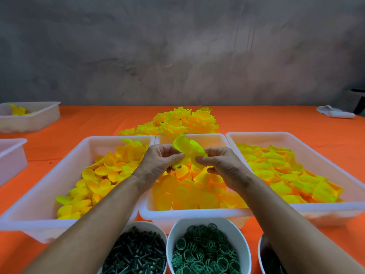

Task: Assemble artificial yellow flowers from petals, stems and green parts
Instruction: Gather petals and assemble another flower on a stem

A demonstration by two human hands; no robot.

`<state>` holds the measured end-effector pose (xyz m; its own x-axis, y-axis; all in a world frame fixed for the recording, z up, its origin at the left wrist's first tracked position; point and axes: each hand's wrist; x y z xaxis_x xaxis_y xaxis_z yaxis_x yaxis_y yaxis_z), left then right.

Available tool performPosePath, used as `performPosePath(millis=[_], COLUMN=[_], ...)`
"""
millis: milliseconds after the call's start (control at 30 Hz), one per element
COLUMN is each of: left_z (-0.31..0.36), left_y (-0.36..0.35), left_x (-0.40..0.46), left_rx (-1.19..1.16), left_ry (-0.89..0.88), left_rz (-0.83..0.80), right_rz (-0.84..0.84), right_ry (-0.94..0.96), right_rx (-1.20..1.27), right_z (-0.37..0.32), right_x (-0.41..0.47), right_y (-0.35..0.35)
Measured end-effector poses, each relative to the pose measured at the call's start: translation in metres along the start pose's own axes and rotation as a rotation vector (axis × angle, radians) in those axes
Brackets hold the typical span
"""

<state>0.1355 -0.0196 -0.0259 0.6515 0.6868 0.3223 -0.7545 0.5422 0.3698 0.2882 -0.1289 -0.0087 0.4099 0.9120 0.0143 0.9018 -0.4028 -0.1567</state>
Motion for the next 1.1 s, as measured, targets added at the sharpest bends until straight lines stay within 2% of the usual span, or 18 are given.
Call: performPosePath(millis=[167,333,500,700,867,967,1033,1100], left_z=[-0.001,0.002,0.013,0.027,0.037,0.047,0.055,0.062], left_y=[0.001,0.002,-0.004,0.001,0.0,-0.001,-0.008,-0.019], left_x=[0.0,0.001,0.0,0.0,-0.001,0.002,0.005,0.009], left_rx=[0.041,0.06,0.334,0.521,0.863,1.074,1.051,1.01], left_ry=[0.018,0.038,0.013,0.091,0.091,0.057,-0.041,-0.138], left_rz=[-0.045,-0.059,-0.228,-0.295,-0.359,-0.204,-0.062,-0.029], right_rz=[0.018,0.08,0.111,-0.016,0.07,0.201,0.325,0.434], right_ry=[-0.064,-0.012,-0.021,-0.159,-0.123,-0.086,-0.047,-0.021], right_rx=[0.003,-0.327,-0.443,-0.45,-0.401,-0.291,-0.22,-0.159], right_z=[-0.019,-0.04,-0.025,-0.033,-0.049,-0.057,-0.06,-0.062], right_x=[0.002,0.002,-0.014,-0.038,-0.051,-0.055,-0.056,-0.057], right_y=[0.002,0.003,0.006,0.019,0.048,0.076,0.096,0.115])
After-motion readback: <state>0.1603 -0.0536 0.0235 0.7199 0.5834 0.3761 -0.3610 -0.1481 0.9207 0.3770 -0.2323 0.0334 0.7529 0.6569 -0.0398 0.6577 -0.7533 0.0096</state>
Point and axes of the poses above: each hand's wrist, its own x-axis towards the middle knuckle, its own y-axis out of the back of the hand, z = x × y, and after that the axes turned 15 degrees about x, right-handed
